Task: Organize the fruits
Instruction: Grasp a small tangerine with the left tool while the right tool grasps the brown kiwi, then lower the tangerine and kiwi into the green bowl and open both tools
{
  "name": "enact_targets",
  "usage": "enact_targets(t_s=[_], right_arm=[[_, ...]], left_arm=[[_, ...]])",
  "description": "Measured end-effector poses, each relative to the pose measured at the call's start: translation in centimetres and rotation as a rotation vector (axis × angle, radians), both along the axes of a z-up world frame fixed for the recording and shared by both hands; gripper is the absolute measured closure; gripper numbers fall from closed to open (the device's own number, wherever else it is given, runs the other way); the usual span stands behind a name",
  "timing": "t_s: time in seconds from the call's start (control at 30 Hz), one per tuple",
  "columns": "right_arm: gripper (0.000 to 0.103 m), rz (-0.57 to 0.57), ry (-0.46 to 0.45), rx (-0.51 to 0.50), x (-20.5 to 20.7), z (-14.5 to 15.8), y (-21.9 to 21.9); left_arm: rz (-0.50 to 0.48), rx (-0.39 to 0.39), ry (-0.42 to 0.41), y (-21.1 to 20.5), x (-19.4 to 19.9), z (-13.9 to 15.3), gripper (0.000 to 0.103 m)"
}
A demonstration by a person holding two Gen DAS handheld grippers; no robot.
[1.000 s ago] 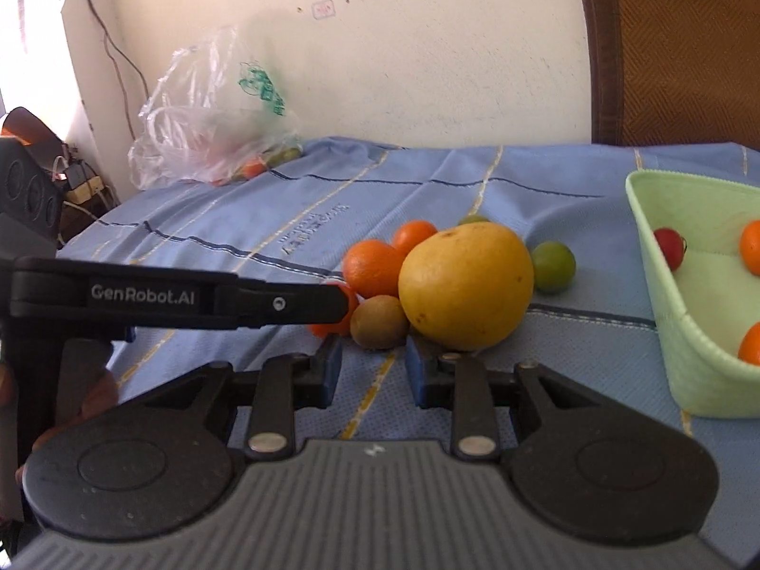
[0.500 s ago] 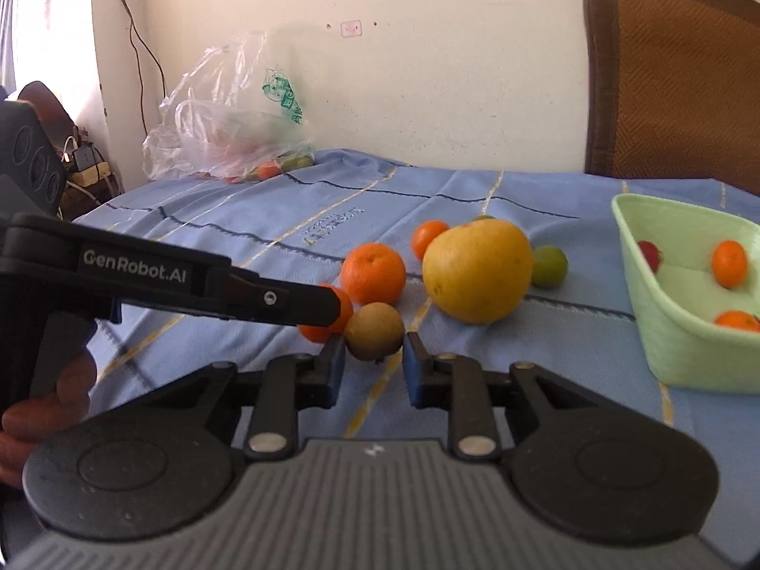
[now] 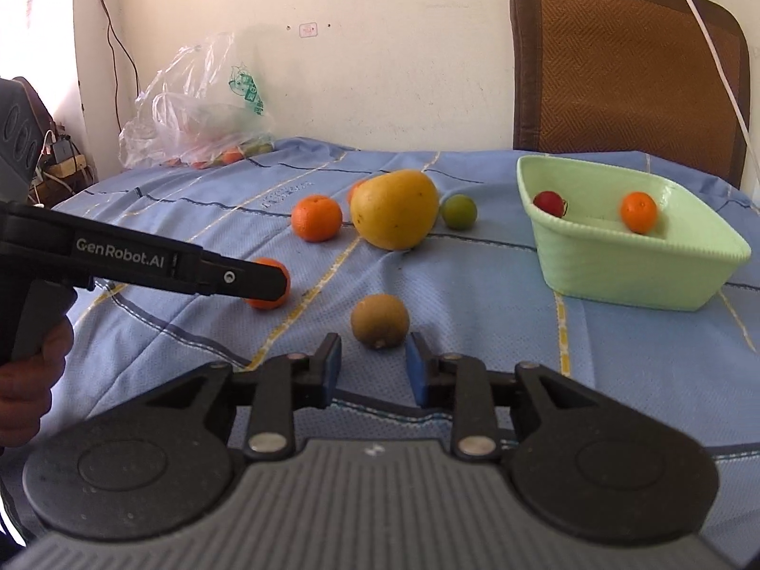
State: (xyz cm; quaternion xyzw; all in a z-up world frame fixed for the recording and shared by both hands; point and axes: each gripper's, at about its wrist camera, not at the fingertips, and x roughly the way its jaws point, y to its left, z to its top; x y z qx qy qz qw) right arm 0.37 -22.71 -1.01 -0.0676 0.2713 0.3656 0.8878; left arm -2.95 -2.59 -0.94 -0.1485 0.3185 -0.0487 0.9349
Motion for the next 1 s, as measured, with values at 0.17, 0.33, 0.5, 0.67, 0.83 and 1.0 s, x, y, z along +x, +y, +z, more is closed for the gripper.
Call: enact_targets(t_s=[0.17, 0.33, 0.5, 0.67, 0.83, 1.0], right_arm=[[0.069, 0.02, 0.001, -0.003, 0.7, -0.3, 0.5], [0.073, 0.037, 0.001, 0.031, 1.0, -0.1, 0.2], [0.073, -0.035, -0.107, 0.123, 1.1, 1.3, -2.3], [0.073, -0.183, -0.179, 0.164, 3.7, 2.4, -6.1], [0.073, -0.302, -0.186, 0.172, 6.7, 2.5, -9.6], [0.073, -0.367, -0.16, 0.156, 9.3, 1.8, -11.2]], left_arm=[[0.019, 0.054, 0.006, -0.9, 0.5, -0.3, 0.071], [0.011, 0.037, 0.005, -1.2, 0.5, 0.1, 0.073], [-0.046, 0.02, -0.054, -3.0, 2.9, 2.8, 0.073], [-0.127, 0.025, -0.093, -6.8, 7.8, 4.8, 0.073], [-0.178, 0.033, -0.089, -11.0, 13.0, 4.9, 0.073], [-0.183, 0.054, -0.041, -13.1, 16.3, 3.7, 0.073]])
